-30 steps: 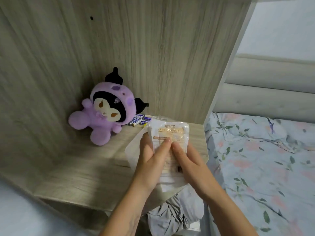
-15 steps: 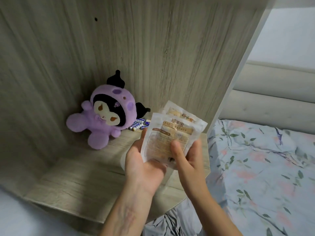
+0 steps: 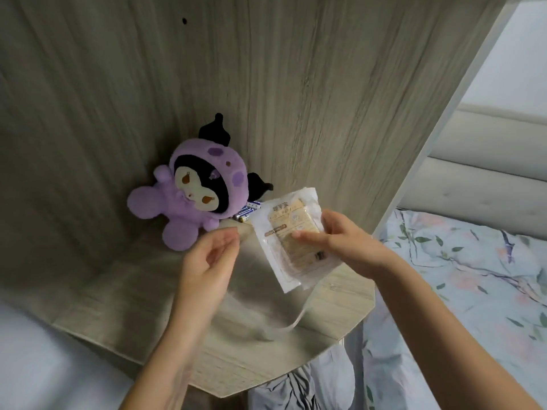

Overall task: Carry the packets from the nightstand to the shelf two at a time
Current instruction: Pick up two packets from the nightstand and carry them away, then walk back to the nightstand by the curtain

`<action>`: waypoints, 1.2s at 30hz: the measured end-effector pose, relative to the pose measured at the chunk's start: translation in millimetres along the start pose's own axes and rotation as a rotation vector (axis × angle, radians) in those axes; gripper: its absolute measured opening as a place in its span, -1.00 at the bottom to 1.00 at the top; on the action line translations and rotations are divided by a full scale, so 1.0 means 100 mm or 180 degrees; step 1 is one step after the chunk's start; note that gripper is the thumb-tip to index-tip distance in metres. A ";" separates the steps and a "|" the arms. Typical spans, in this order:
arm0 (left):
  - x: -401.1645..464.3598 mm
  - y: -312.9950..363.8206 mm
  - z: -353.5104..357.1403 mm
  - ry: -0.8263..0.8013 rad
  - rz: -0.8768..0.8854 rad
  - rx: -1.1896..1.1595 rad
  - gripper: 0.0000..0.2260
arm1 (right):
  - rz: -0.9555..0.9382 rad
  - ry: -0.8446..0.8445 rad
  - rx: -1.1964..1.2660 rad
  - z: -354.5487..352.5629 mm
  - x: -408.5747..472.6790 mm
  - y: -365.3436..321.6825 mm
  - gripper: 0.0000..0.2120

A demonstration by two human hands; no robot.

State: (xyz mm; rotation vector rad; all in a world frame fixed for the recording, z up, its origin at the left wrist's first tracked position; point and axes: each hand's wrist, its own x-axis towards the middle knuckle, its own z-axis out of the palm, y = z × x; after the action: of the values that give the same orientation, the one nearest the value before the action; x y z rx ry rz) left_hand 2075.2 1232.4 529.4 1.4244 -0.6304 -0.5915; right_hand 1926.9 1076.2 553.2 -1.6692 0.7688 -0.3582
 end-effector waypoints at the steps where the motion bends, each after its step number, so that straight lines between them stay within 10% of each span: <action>1: 0.04 -0.06 -0.06 -0.0006 0.0234 0.0289 -0.77 | 0.0130 -0.0172 -0.0301 0.01 0.07 0.00 -0.64; 7: 0.09 -0.41 -0.22 -0.0564 0.1570 0.1814 -0.68 | 0.0647 -0.1075 -0.1071 0.32 0.29 0.07 -0.79; 14: -0.04 -0.63 -0.31 -0.0896 0.1236 0.1629 -0.58 | 0.0933 -0.1476 -0.1125 0.55 0.34 0.30 -0.80; 17: -0.09 -0.75 -0.38 -0.1042 0.1500 0.1709 -0.54 | 0.0855 -0.1184 -0.1914 0.53 0.35 0.28 -0.45; 22: -0.12 -0.79 -0.35 -0.0825 0.1634 0.1669 -0.65 | 0.0372 -0.1028 -0.2716 0.50 0.43 0.32 -0.74; 36: -0.43 -0.87 0.20 0.0086 0.2021 0.2080 -0.59 | -0.0002 -0.0975 -0.3081 0.44 0.45 0.44 -0.71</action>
State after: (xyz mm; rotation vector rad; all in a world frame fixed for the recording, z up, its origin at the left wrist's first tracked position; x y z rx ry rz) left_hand 2030.6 1243.9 441.5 1.6960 -1.2626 0.1628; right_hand 1973.8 1075.9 492.7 -2.5395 0.7499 0.3396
